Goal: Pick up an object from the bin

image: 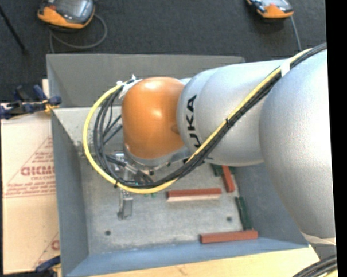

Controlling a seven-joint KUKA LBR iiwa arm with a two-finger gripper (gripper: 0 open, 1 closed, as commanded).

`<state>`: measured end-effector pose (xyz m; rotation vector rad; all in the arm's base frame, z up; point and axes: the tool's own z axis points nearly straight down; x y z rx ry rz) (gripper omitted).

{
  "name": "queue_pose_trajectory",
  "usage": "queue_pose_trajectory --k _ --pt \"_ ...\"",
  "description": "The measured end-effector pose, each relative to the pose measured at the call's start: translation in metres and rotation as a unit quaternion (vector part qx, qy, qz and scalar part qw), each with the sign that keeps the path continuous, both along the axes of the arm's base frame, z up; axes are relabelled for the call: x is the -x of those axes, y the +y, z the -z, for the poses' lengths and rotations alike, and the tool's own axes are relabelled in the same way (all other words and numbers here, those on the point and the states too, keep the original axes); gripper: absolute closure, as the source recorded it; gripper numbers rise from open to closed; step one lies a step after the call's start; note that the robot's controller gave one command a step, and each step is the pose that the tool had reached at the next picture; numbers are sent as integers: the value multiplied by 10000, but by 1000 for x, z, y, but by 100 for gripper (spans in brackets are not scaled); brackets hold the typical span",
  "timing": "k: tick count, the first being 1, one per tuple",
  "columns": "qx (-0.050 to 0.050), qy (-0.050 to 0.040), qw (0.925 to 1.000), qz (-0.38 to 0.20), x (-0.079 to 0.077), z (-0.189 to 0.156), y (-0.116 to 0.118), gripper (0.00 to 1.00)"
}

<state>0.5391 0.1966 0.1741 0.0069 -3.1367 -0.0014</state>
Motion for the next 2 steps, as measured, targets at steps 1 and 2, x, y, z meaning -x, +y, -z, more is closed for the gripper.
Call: queue_pose_trajectory --k 1,2 --pt "13 -14 9987 515 49 -6 -60 0" --pt "22 1 10000 -40 54 80 -126 0"
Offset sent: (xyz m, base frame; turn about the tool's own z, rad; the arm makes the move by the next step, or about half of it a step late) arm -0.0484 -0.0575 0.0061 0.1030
